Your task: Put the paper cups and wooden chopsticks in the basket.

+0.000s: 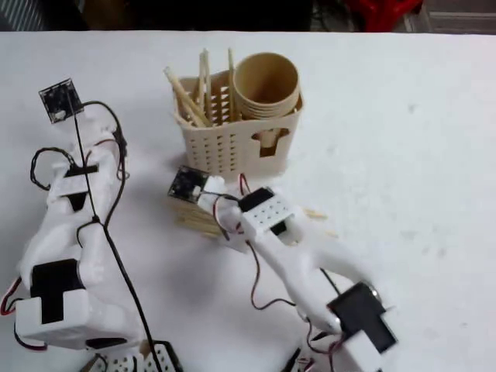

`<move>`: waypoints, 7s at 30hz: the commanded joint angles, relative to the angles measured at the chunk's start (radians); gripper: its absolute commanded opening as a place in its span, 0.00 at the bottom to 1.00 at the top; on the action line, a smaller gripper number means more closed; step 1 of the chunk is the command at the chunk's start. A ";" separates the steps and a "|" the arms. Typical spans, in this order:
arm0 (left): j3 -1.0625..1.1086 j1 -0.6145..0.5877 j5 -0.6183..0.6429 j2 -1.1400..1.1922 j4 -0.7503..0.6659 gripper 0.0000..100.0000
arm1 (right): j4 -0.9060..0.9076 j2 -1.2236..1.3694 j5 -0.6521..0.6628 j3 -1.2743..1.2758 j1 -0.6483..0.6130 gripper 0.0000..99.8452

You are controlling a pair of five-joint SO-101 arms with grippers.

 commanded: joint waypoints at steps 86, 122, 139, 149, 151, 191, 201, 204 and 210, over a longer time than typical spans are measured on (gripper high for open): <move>-0.049 -0.012 -0.009 -0.007 0.006 0.09 | -0.104 -0.137 -0.002 0.143 -0.039 0.12; -0.048 -0.012 -0.009 -0.007 0.008 0.09 | -0.074 -0.266 -0.052 0.155 -0.005 0.02; -0.049 -0.012 -0.009 -0.007 0.008 0.09 | -0.035 -1.027 -0.255 0.226 -0.008 0.02; -0.049 -0.012 -0.009 -0.007 0.008 0.09 | -0.214 -0.837 -0.256 -0.126 -0.008 0.02; -0.048 -0.012 -0.009 -0.007 0.008 0.09 | -0.268 -0.727 -0.256 -0.209 -0.008 0.02; -0.049 -0.010 -0.009 -0.007 0.006 0.09 | -1.224 -0.348 -0.436 0.029 0.065 0.13; -0.049 -0.010 -0.009 -0.007 0.006 0.09 | -0.384 -0.662 -0.431 0.002 0.004 0.02; -0.051 -0.010 -0.009 -0.007 0.006 0.09 | -0.082 -0.745 -0.431 -0.029 -0.036 0.02; -0.051 -0.012 -0.009 -0.007 0.006 0.09 | 0.219 -0.720 -0.428 -0.038 -0.042 0.02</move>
